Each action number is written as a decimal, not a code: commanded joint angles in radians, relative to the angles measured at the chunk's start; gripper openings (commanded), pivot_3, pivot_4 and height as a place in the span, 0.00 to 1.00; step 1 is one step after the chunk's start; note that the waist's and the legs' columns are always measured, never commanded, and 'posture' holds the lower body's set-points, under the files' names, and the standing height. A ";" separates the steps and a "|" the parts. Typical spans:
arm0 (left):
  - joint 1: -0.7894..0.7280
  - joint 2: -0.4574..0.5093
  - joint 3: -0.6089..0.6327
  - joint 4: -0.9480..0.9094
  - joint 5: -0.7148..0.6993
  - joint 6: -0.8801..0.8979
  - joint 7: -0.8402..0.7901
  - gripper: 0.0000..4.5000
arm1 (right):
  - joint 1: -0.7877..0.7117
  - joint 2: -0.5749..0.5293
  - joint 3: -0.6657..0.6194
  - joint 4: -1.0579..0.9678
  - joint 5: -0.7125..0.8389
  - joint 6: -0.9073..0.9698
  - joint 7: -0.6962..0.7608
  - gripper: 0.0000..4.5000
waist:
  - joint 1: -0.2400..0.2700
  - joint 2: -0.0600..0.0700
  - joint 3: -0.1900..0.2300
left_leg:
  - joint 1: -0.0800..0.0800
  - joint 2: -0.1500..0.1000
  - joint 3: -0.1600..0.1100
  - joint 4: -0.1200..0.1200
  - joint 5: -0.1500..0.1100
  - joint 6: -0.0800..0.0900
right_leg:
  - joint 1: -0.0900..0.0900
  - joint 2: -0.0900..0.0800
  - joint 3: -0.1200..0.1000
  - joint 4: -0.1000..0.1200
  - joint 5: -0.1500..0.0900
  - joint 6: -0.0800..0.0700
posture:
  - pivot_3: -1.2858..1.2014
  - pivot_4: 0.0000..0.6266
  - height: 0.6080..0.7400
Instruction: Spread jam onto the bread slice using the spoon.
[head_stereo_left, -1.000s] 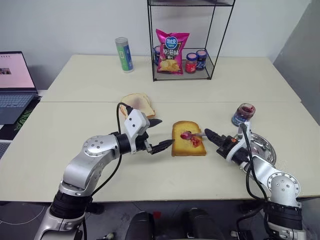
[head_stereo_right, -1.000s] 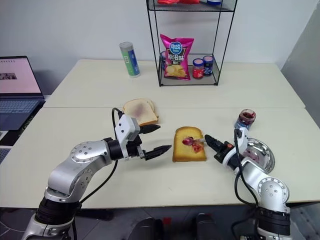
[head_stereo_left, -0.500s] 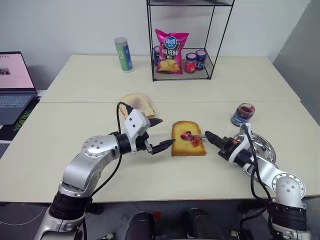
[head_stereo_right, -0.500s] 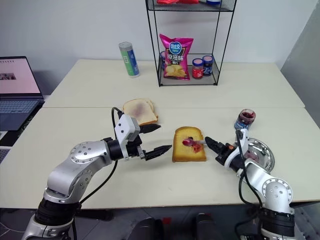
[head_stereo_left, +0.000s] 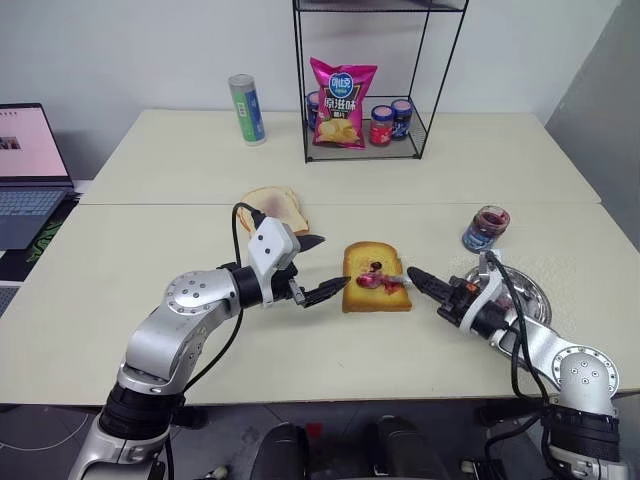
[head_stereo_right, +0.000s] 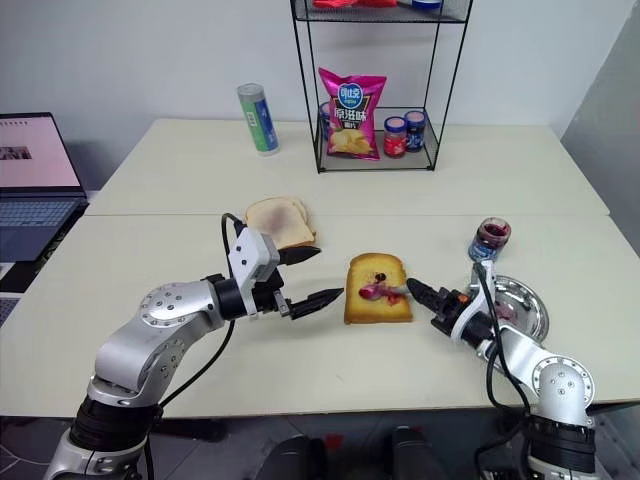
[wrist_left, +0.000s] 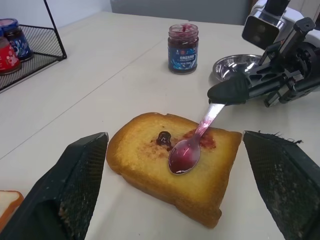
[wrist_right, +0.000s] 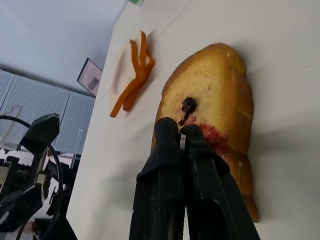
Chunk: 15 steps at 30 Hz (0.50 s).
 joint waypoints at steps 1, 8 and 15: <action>-0.013 -0.001 0.011 -0.015 0.004 -0.015 0.005 1.00 | 0.005 -0.012 0.053 -0.016 -0.076 -0.007 0.010 0.00 | 0.000 0.000 0.000 | 0.000 0.000 0.000 0.000 0.000 0.000 | 0.000 0.000 0.000 0.000 0.000 0.000 | 0.52 0.24 1.00; -0.016 -0.004 0.011 -0.011 0.006 -0.017 0.006 1.00 | -0.012 -0.028 0.089 -0.018 -0.280 -0.124 0.000 0.00 | -0.002 0.000 0.000 | 0.002 0.000 -0.001 0.001 0.000 0.000 | 0.001 0.000 0.000 0.001 0.000 0.000 | 0.52 0.24 1.00; -0.027 -0.009 0.007 0.006 0.012 -0.026 0.000 1.00 | -0.027 -0.057 0.044 -0.048 -0.279 -0.129 -0.002 0.00 | 0.004 -0.001 -0.001 | 0.001 -0.001 0.000 0.002 0.000 0.000 | 0.002 -0.001 0.000 0.000 0.000 -0.001 | 0.52 0.24 1.00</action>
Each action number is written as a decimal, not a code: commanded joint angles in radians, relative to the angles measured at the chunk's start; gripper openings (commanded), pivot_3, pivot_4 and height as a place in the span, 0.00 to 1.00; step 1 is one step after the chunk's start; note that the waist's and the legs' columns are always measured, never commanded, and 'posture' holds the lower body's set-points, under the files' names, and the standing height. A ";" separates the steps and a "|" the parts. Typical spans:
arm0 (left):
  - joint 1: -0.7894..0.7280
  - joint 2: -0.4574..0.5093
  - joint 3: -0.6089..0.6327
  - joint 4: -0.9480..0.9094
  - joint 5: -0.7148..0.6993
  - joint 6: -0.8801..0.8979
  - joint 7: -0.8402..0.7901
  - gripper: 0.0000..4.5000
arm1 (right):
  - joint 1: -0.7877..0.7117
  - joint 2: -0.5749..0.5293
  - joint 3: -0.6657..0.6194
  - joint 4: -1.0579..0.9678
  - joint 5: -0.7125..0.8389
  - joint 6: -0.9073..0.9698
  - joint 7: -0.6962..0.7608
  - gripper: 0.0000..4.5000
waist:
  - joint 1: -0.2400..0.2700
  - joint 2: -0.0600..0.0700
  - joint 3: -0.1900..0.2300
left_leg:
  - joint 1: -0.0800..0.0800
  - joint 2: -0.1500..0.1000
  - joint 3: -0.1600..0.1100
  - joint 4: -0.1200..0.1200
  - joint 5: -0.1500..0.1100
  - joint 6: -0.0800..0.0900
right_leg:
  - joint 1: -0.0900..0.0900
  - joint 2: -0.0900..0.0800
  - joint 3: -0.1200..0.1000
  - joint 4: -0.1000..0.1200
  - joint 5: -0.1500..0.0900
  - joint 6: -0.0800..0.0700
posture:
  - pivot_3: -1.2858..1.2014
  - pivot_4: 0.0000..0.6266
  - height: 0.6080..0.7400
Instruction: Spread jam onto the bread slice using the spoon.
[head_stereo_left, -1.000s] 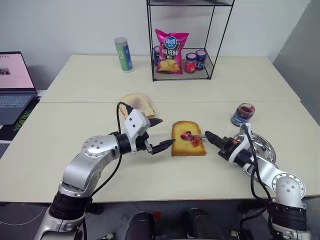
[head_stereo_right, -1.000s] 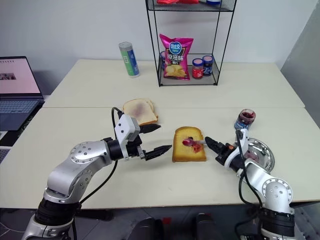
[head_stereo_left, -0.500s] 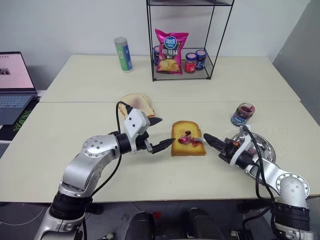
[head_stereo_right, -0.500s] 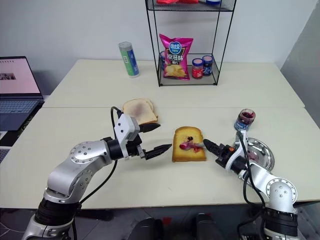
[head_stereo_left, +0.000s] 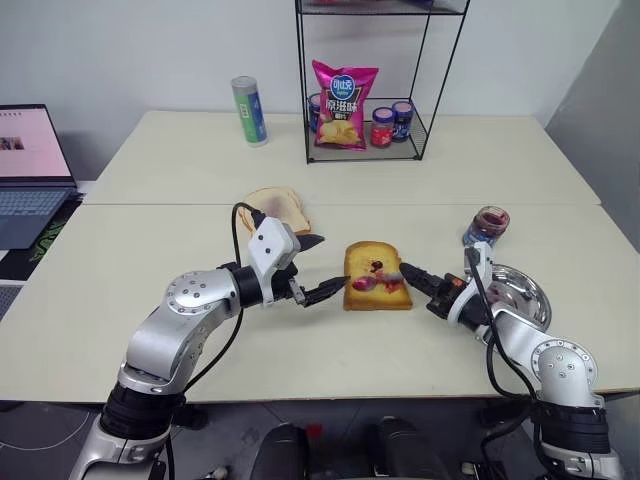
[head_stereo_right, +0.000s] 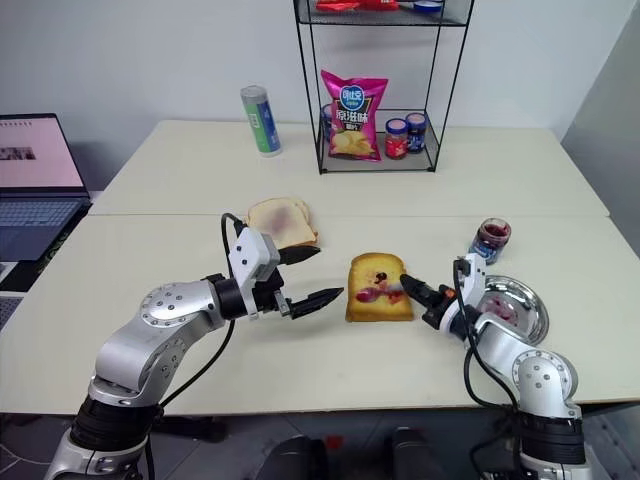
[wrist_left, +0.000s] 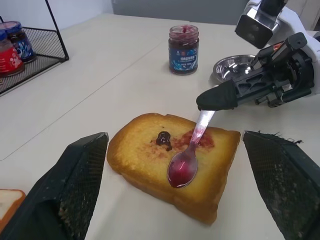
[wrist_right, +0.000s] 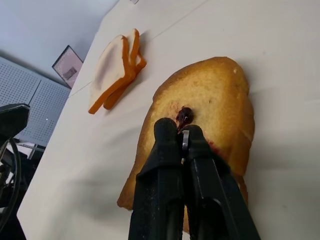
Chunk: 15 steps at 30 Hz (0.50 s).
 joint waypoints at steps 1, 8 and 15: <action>-0.026 -0.006 0.007 0.001 0.005 -0.025 -0.002 1.00 | 0.003 -0.040 -0.057 -0.006 -0.049 -0.002 -0.045 0.00 | 0.004 0.000 0.000 | 0.000 0.000 0.000 0.000 0.000 0.000 | 0.000 0.000 0.000 0.000 0.000 0.000 | 0.52 0.24 1.00; -0.052 -0.028 -0.011 0.047 0.020 -0.055 -0.008 1.00 | -0.007 -0.092 -0.131 -0.034 0.006 0.015 -0.052 0.00 | 0.027 0.000 0.000 | -0.001 -0.001 0.000 0.000 0.000 0.000 | 0.000 0.000 0.000 -0.001 0.000 0.000 | 0.52 0.24 1.00; -0.086 -0.035 -0.020 0.114 0.034 -0.096 -0.039 1.00 | -0.004 -0.127 -0.169 -0.084 0.050 0.034 -0.054 0.00 | 0.025 0.000 0.000 | -0.002 0.000 0.000 -0.001 0.000 0.001 | -0.001 0.000 0.000 -0.002 0.001 0.002 | 0.52 0.24 1.00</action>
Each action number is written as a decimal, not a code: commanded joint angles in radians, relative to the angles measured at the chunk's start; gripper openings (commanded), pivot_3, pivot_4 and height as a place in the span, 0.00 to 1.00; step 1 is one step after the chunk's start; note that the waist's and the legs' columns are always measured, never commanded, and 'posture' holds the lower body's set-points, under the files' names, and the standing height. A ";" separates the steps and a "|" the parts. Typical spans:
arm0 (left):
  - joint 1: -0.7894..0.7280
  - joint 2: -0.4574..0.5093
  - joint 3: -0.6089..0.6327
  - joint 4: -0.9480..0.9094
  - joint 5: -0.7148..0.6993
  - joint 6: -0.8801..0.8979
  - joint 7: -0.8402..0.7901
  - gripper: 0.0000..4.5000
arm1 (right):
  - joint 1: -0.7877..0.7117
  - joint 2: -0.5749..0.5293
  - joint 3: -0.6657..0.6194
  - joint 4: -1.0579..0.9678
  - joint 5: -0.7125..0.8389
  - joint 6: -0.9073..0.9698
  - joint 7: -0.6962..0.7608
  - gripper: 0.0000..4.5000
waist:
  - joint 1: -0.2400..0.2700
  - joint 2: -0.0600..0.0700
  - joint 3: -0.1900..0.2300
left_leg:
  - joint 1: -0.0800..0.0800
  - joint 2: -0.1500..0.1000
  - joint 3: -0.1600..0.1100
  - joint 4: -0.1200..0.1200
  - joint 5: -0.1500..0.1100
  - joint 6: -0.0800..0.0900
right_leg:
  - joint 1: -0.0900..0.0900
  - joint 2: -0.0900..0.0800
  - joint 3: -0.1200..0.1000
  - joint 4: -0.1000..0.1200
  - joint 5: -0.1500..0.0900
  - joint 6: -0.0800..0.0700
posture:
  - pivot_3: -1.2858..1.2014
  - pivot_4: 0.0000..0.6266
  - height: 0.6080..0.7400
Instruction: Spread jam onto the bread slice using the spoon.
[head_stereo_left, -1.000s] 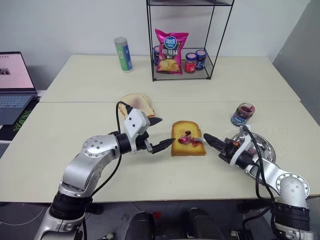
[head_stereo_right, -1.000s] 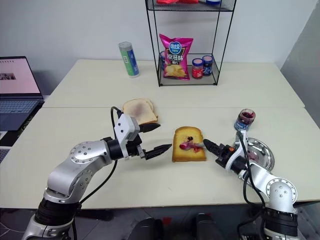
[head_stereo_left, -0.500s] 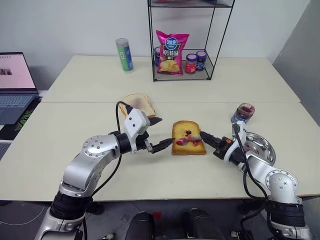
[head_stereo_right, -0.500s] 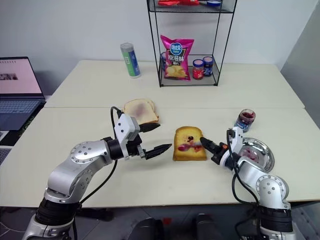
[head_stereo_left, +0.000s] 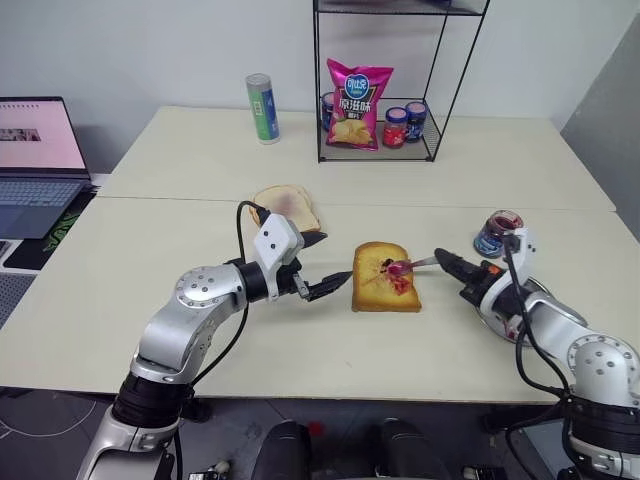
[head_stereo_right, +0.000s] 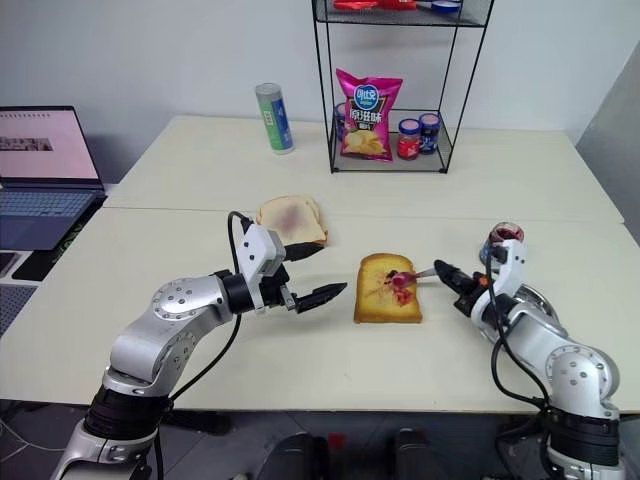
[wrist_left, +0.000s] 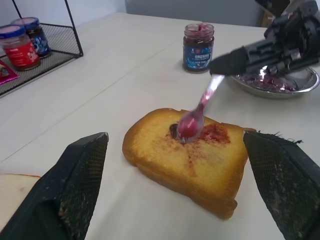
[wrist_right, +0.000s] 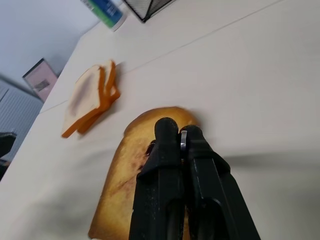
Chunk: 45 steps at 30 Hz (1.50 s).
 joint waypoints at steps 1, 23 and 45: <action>-0.046 -0.010 0.001 0.017 0.006 -0.047 -0.023 1.00 | -0.001 -0.016 -0.045 -0.058 0.059 0.014 -0.019 0.00 | 0.000 0.000 0.000 | 0.000 0.000 0.000 -0.001 0.000 0.000 | 0.000 0.000 0.000 0.000 0.000 0.000 | 0.52 0.24 1.00; -0.444 -0.296 -0.312 0.456 0.159 -0.384 -0.361 1.00 | 0.386 -0.298 -0.451 -0.150 0.319 -0.105 -0.125 0.00 | 0.001 0.000 0.001 | -0.008 -0.004 0.000 0.001 -0.004 0.007 | 0.000 0.002 0.000 -0.012 0.003 0.006 | 0.52 0.24 1.00; -0.472 -0.437 -0.279 0.600 0.234 -0.491 -0.289 1.00 | 0.290 -0.361 -0.369 0.205 0.034 -0.055 0.082 0.41 | 0.001 0.002 0.000 | -0.007 -0.005 -0.001 0.003 -0.004 0.008 | 0.000 0.003 0.001 -0.011 0.004 0.008 | 0.52 0.24 1.00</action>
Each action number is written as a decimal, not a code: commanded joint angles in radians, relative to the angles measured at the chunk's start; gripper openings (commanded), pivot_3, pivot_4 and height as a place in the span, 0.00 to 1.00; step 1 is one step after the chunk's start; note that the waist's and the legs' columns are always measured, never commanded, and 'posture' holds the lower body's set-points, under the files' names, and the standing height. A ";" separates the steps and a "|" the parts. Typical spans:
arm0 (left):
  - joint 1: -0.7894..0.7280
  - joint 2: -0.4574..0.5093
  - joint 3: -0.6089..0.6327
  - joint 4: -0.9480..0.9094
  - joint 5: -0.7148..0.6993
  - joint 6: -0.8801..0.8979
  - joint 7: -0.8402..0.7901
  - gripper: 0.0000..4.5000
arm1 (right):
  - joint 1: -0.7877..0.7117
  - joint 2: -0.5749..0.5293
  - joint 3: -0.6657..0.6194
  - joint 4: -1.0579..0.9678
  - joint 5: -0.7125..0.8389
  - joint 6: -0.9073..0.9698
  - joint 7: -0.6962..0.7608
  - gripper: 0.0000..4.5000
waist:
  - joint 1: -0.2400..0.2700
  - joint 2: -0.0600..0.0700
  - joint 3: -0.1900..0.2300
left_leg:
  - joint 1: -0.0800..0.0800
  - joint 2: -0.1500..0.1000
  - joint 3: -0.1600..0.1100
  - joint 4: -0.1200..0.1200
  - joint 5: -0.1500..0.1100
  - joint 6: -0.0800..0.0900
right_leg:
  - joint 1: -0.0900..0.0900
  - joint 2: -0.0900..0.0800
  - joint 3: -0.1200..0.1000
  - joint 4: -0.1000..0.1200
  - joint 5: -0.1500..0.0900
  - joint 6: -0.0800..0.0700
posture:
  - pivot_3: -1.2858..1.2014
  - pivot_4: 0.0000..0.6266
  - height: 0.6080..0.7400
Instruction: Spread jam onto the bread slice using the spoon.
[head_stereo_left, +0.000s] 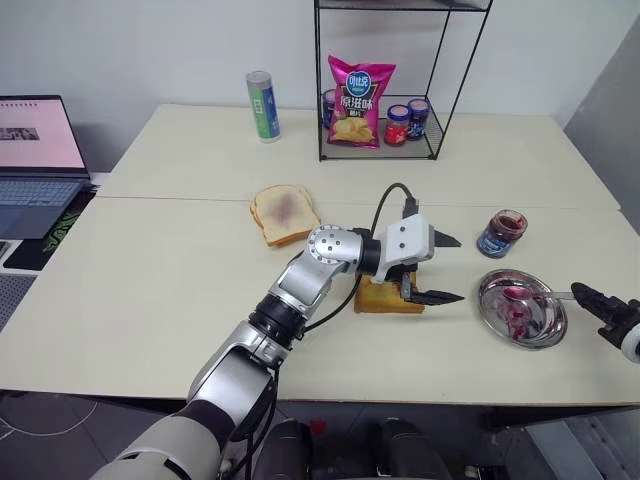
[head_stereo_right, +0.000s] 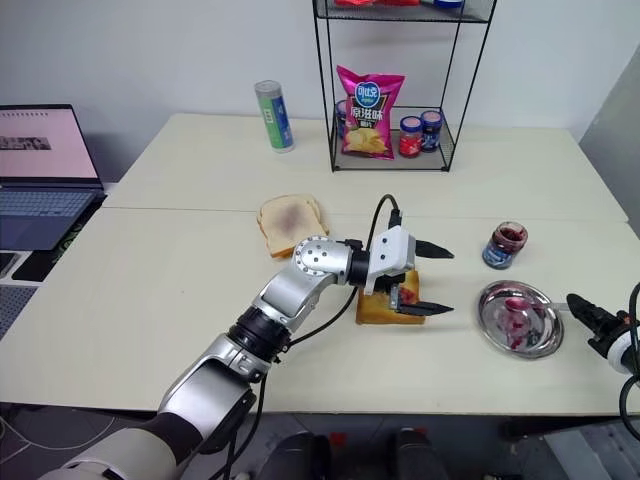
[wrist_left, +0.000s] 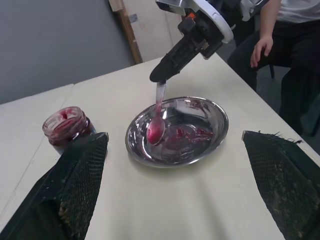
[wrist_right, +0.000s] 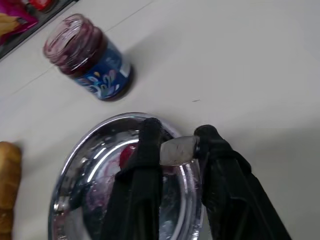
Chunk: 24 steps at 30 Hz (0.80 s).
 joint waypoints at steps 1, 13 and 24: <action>-0.005 -0.015 0.029 -0.051 -0.003 0.000 0.025 1.00 | -0.035 -0.011 -0.019 0.006 -0.037 -0.003 0.019 0.47 | 0.000 0.000 0.000 | 0.000 0.000 0.000 0.000 0.000 0.000 | 0.000 0.000 0.000 0.000 0.000 0.000 | 0.52 0.24 1.00; 0.004 0.031 0.069 -0.102 -0.008 0.055 0.049 1.00 | -0.073 -0.117 -0.036 -0.047 -0.197 -0.019 0.086 1.00 | -0.001 0.003 -0.001 | 0.000 -0.001 0.000 0.000 0.000 0.000 | 0.000 0.000 0.001 0.000 0.000 0.000 | 0.52 0.24 1.00; 0.141 0.437 0.271 -0.378 -0.122 0.443 -0.005 1.00 | -0.217 -0.295 0.244 -0.419 -0.020 0.109 0.506 1.00 | -0.029 0.003 0.000 | 0.008 0.006 -0.001 -0.002 0.000 -0.001 | 0.002 0.007 0.000 0.004 -0.001 -0.002 | 0.52 0.24 1.00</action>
